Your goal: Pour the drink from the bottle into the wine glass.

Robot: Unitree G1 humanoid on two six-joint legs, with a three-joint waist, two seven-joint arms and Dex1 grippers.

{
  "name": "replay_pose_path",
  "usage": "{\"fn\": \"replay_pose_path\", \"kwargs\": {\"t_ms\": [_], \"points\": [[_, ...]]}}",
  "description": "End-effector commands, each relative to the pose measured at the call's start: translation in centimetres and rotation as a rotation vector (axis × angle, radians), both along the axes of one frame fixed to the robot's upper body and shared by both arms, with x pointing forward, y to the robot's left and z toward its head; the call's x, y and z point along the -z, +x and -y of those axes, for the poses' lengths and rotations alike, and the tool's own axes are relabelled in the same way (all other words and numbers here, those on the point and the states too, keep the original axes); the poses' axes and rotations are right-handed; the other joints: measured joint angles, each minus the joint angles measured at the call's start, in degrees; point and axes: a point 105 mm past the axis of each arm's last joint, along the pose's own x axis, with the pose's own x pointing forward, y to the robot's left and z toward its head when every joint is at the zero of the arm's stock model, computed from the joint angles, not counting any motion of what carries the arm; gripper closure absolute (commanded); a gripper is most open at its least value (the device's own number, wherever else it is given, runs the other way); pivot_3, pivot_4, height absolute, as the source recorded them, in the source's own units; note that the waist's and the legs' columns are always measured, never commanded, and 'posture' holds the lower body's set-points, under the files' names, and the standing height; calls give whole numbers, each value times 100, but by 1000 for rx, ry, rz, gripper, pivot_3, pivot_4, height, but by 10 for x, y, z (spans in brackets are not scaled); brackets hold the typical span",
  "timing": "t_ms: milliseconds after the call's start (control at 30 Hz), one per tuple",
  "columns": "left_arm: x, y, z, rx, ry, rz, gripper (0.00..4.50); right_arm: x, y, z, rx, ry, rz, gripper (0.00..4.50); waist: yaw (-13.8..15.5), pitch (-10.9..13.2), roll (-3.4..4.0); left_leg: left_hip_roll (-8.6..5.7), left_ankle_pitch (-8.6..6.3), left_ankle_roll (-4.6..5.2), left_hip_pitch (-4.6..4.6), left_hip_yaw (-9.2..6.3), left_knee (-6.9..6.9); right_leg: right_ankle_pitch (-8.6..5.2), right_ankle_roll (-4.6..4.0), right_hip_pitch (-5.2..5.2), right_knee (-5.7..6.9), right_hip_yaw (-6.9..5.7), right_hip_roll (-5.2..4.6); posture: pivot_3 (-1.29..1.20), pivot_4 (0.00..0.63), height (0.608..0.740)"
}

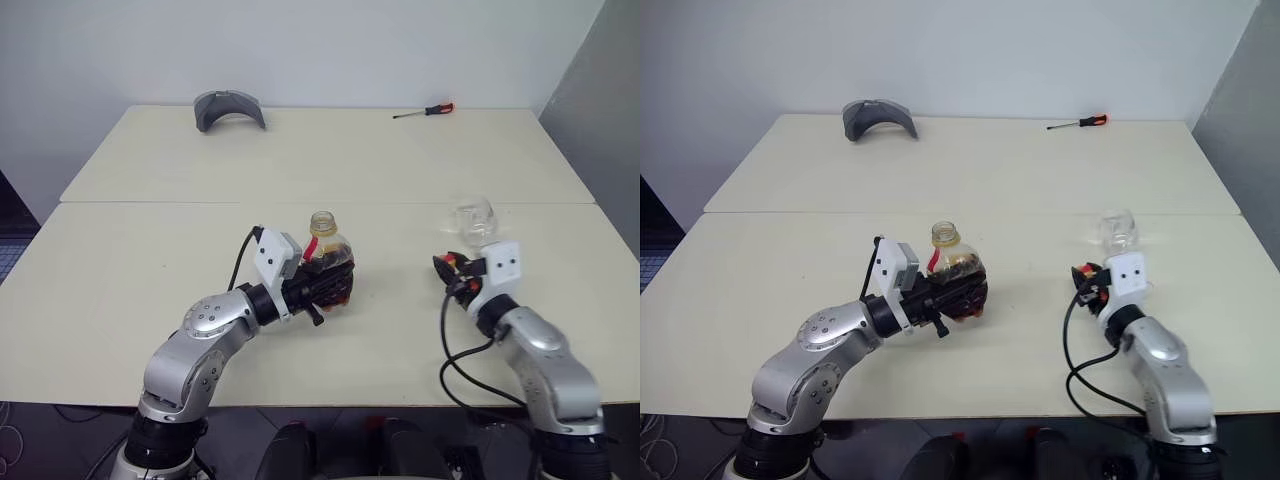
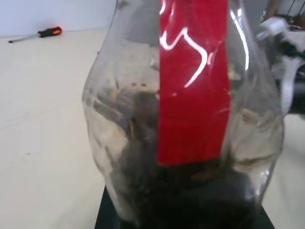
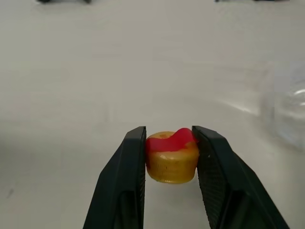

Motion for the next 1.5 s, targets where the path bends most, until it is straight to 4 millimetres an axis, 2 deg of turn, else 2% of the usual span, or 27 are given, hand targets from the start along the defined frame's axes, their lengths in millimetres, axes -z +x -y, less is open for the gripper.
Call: {"fn": "replay_pose_path", "kwargs": {"t_ms": [33, 400, 567, 733, 900, 1000, 1133, 1267, 1367, 1500], "points": [[-16, 5, -2, -22, -15, 86, 3764, -15, 14, 1, 95, 21, 93, 3315, 0, 0, 0, 0, 0, -1, 0, 1, 1, 0, 0, 0, -1, 1, 0, 0, 150, 740], [-23, 18, 3, -24, -28, 123, 3778, 14, 38, 8, 240, 84, 4, 3315, 7, 0, 0, -2, 0, 0, -2, 3, 2, 1, -1, 0, -2, 2, -3, 0, 150, 740], [-24, 18, 3, -18, -27, 126, 3778, 13, 35, 9, 216, 109, -10, 1704, 4, 0, 0, -2, -1, 2, -2, 3, 2, 1, -1, 1, -2, 2, -3, 0, 150, 740], [-25, 20, 2, -24, -28, 127, 3778, -10, 25, 8, 168, 148, 17, 8, 6, 0, 0, -2, -2, 5, -4, 2, 2, 1, -1, 0, -1, 2, -3, 0, 150, 740], [-28, 26, -8, -69, -20, 139, 3778, -54, -3, -9, -68, 89, 58, 0, 11, 0, 0, -3, -9, 18, -8, 0, 4, 1, -1, 0, -3, 0, -4, 0, 150, 740], [-29, 31, -16, -105, -13, 144, 3778, -71, -17, -16, -182, 40, 68, 0, 11, 0, 0, -2, -13, 24, -6, -5, 3, 0, -1, 1, -2, -3, -3, 0, 150, 740], [-33, 55, -43, -261, -13, 160, 3778, -101, -40, -40, -485, -58, 112, 0, -3, 1, 1, -2, -13, 26, -4, -5, 4, 1, -1, 1, -2, -6, -1, 0, 150, 740], [-32, 78, -68, -397, -14, 171, 3778, -111, -47, -59, -681, -141, 139, 0, 3, 1, 0, -1, -13, 28, -5, -16, 2, 0, -1, 3, -5, -15, 4, 0, 150, 740], [-33, 95, -98, -555, -21, 194, 3778, -118, -48, -79, -822, -192, 174, 0, 0, 5, -8, -5, -13, 28, -9, -10, 5, 1, -1, 2, -12, -12, -2, 0, 150, 740], [-32, 107, -137, -739, -26, 214, 3778, -117, -50, -98, -964, -264, 210, 0, 11, 14, -24, -4, -13, 28, -10, -15, 6, 1, -1, 0, -14, -17, -4, 0, 150, 740]]}}
